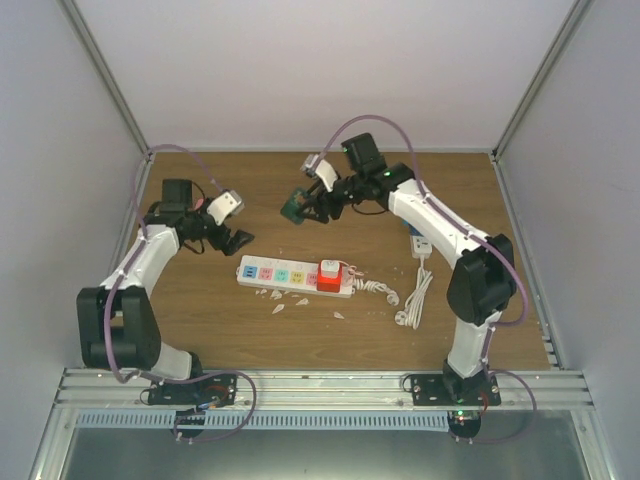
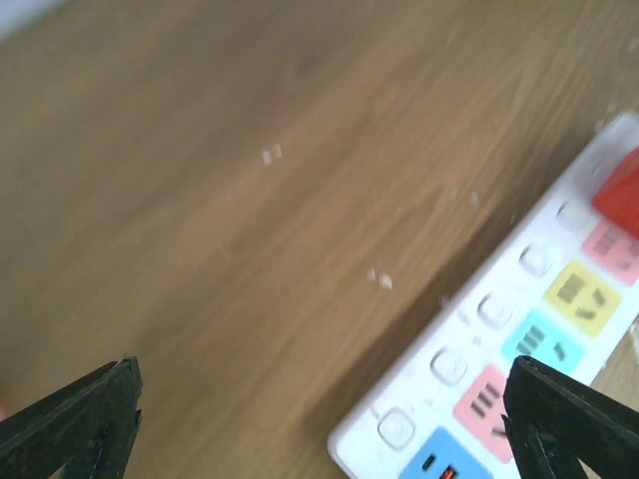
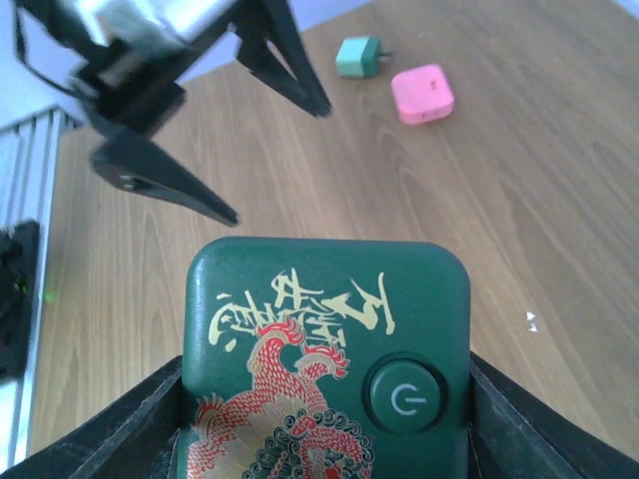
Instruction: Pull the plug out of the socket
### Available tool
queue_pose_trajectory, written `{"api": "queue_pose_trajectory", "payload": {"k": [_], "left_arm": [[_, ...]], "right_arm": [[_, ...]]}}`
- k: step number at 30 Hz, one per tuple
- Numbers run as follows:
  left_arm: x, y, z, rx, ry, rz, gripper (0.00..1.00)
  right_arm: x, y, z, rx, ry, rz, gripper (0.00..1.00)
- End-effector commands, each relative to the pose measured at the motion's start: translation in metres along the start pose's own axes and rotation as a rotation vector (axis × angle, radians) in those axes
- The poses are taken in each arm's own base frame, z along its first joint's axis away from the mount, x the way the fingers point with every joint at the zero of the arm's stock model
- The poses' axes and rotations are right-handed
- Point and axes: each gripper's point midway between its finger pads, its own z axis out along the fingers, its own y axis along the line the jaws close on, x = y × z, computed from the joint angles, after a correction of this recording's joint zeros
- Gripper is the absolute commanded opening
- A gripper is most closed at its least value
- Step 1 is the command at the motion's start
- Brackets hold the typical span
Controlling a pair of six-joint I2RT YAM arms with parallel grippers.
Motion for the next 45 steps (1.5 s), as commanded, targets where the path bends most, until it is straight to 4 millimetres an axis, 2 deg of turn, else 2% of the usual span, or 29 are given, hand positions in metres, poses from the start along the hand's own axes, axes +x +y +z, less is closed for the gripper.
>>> {"api": "queue_pose_trajectory", "payload": {"k": [1, 5, 8, 10, 14, 17, 23, 29, 35, 38, 41, 45], "left_arm": [[-0.063, -0.016, -0.043, 0.021, -0.151, 0.077, 0.99], [-0.106, -0.025, -0.071, -0.006, -0.241, 0.122, 0.99], [-0.137, -0.044, -0.080, 0.001, -0.287, 0.177, 0.99], [-0.154, -0.056, -0.082, -0.020, -0.301, 0.215, 0.99], [-0.178, -0.083, -0.070, -0.076, -0.287, 0.315, 0.99], [-0.185, -0.098, -0.054, -0.086, -0.259, 0.368, 0.99], [-0.190, -0.107, -0.029, -0.124, -0.206, 0.404, 0.99], [-0.194, -0.100, -0.009, -0.184, -0.158, 0.400, 0.97], [-0.201, -0.102, 0.002, -0.180, -0.155, 0.388, 0.89], [-0.206, -0.105, 0.006, -0.189, -0.164, 0.397, 0.85], [-0.208, -0.106, 0.009, -0.208, -0.169, 0.410, 0.76], [-0.214, -0.101, 0.008, -0.247, -0.183, 0.406, 0.57]], "right_arm": [[-0.036, -0.005, -0.041, -0.056, -0.171, 0.068, 0.24], [-0.039, -0.024, -0.059, -0.081, -0.234, 0.191, 0.24], [-0.032, -0.028, -0.062, -0.153, -0.265, 0.302, 0.24], [-0.029, -0.027, -0.061, -0.176, -0.279, 0.342, 0.24], [-0.025, -0.020, -0.061, -0.238, -0.294, 0.410, 0.26], [-0.023, -0.014, -0.062, -0.279, -0.307, 0.444, 0.27], [-0.017, -0.004, -0.065, -0.296, -0.316, 0.479, 0.27], [-0.014, -0.001, -0.065, -0.314, -0.316, 0.499, 0.27], [-0.011, 0.001, -0.062, -0.348, -0.310, 0.539, 0.27], [-0.010, 0.001, -0.061, -0.365, -0.307, 0.555, 0.27], [-0.008, 0.002, -0.059, -0.384, -0.300, 0.573, 0.27], [-0.007, 0.002, -0.058, -0.400, -0.299, 0.583, 0.28]]}}
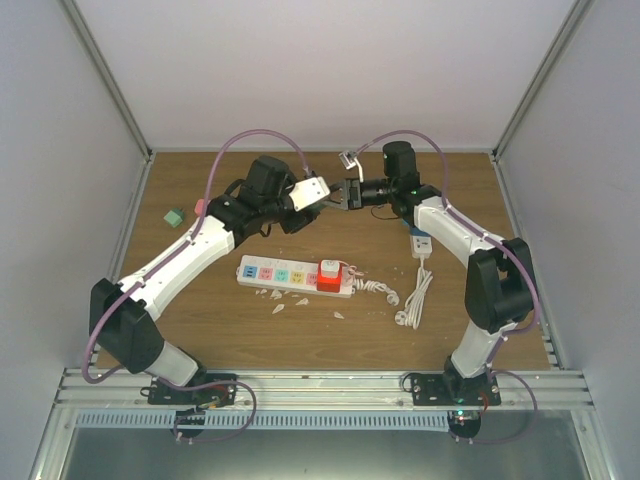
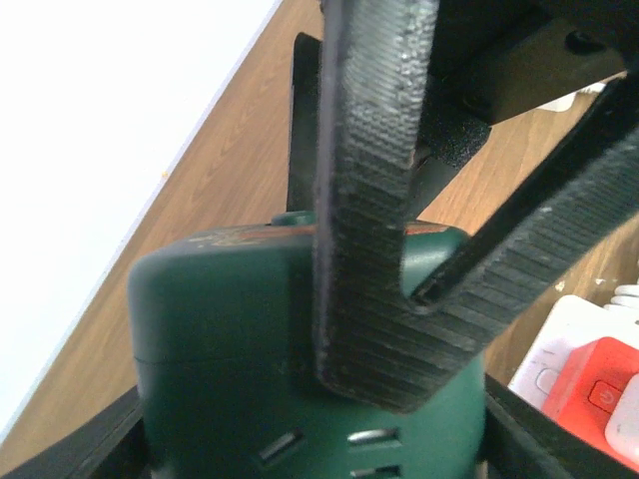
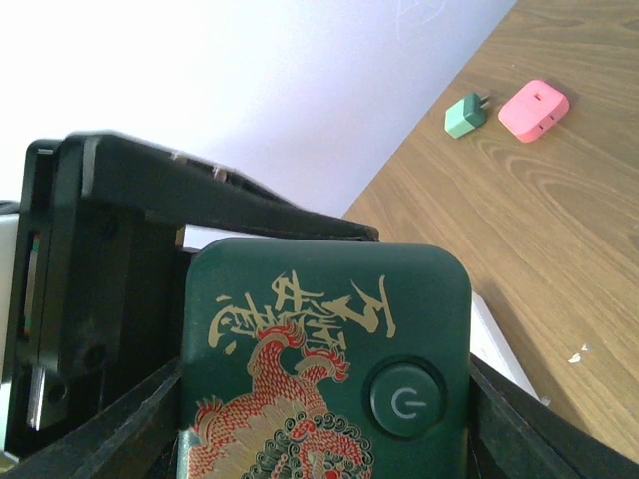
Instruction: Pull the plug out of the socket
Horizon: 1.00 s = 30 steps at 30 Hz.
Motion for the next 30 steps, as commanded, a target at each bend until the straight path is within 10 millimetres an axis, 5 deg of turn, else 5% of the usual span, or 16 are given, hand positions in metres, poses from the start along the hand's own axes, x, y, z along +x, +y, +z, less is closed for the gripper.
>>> {"api": "queue_pose_trajectory", "payload": {"k": [1, 3, 6, 11, 17, 29, 30], "left_arm": [[-0.027, 0.024, -0.004, -0.110, -0.081, 0.008, 0.52], [-0.027, 0.021, -0.006, -0.100, -0.083, 0.011, 0.44], [-0.011, 0.014, -0.007, -0.068, -0.047, 0.018, 0.35], [0.028, 0.015, -0.006, -0.017, 0.037, -0.033, 0.24], [0.087, 0.040, -0.015, 0.030, 0.116, -0.184, 0.21], [0.248, 0.084, -0.053, -0.018, 0.392, -0.384, 0.22], [0.273, 0.091, -0.058, -0.027, 0.444, -0.414, 0.22]], "right_arm": [[0.003, 0.011, 0.000, -0.069, 0.019, 0.003, 0.30], [0.000, 0.012, -0.002, -0.066, 0.017, -0.006, 0.39], [-0.008, 0.010, -0.010, -0.039, 0.001, -0.056, 0.69], [-0.016, 0.005, -0.023, 0.042, -0.009, -0.180, 0.84], [-0.005, 0.006, -0.030, 0.103, 0.048, -0.303, 0.91], [0.032, -0.006, -0.052, 0.287, 0.170, -0.537, 0.92], [0.037, -0.008, -0.053, 0.303, 0.188, -0.543, 0.92]]}}
